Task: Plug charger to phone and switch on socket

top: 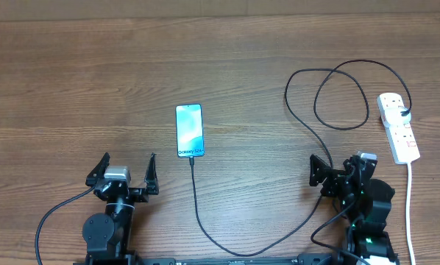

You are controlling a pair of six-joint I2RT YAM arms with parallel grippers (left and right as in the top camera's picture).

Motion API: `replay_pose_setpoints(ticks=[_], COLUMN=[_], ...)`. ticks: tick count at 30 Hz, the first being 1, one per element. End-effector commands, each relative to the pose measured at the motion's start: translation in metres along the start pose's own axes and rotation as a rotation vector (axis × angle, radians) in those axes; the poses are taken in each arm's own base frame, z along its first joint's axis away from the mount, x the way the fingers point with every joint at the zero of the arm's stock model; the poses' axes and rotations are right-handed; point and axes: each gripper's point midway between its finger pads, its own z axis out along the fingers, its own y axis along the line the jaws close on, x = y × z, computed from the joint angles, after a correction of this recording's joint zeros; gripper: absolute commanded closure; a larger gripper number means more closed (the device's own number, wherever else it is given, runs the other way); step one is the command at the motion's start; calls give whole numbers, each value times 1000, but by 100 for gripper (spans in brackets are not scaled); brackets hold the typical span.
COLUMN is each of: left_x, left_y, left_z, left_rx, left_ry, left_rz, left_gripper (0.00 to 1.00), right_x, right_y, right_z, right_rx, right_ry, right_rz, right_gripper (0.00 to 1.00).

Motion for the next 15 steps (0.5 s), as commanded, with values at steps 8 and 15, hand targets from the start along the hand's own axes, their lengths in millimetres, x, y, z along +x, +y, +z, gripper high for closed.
replay_pose_setpoints(ticks=[8,15], left_x=[0,0], left_y=[3,3], left_z=[0,0], left_rx=[-14,-14], left_ry=[-5,-5], left_rz=[19,19], left_gripper=[0,0], right_x=[-8,-27], right_y=[17,46], right_z=[-10,-23], right_rx=[-58,-163], right_ry=[-58,-171], right_rz=[-109,-283], right_gripper=[0,0])
